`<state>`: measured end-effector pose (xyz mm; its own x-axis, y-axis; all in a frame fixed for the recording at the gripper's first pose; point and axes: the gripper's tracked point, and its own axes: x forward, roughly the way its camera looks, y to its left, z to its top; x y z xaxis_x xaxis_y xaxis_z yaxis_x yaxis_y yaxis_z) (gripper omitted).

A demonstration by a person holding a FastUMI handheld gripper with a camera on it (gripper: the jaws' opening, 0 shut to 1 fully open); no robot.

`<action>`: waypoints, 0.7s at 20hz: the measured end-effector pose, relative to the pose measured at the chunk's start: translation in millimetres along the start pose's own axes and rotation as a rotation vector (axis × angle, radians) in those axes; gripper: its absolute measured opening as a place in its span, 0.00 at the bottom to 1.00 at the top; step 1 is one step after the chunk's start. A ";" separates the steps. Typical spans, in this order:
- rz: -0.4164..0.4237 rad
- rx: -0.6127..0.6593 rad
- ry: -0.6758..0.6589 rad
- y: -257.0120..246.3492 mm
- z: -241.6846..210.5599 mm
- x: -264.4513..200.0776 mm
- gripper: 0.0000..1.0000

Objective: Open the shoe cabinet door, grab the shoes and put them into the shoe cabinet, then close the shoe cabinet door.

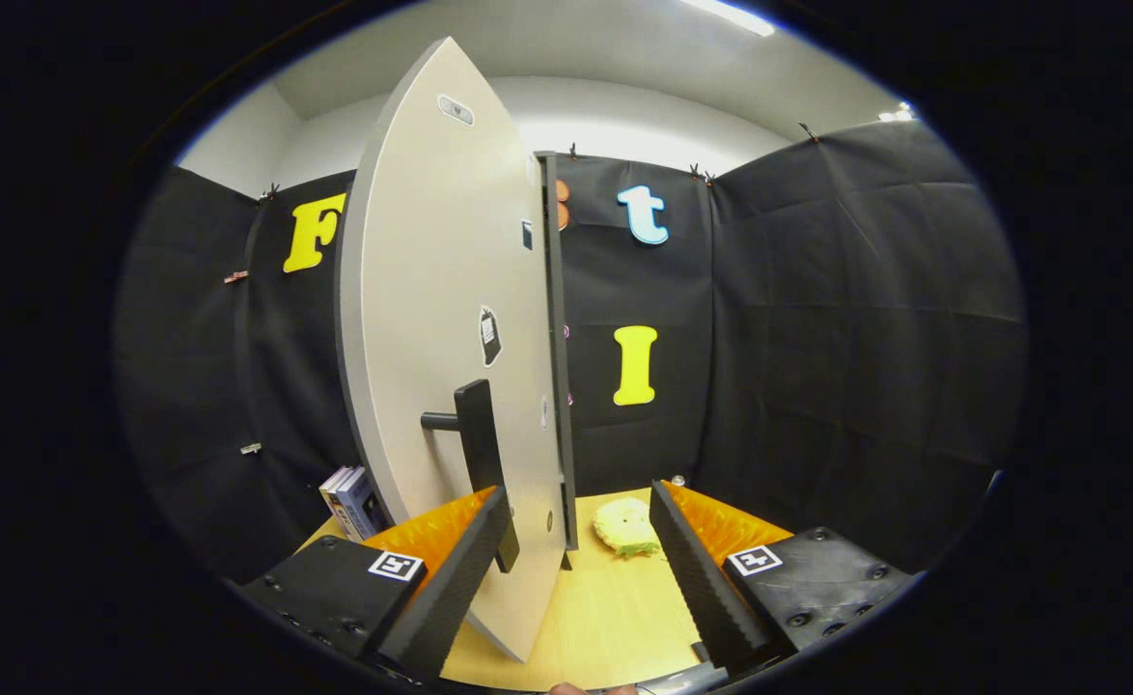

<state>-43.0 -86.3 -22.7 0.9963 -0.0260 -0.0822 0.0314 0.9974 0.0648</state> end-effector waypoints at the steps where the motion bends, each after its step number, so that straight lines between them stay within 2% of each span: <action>1: 0.003 0.013 0.002 9.8 -1.2 1.7 0.99; 10: 0.100 0.023 0.021 106.5 -8.1 35.6 0.98; 14: 0.106 0.006 0.013 130.9 -8.6 54.9 0.99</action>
<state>15.2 43.4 -27.3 0.9929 0.0802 -0.0873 -0.0733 0.9941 0.0798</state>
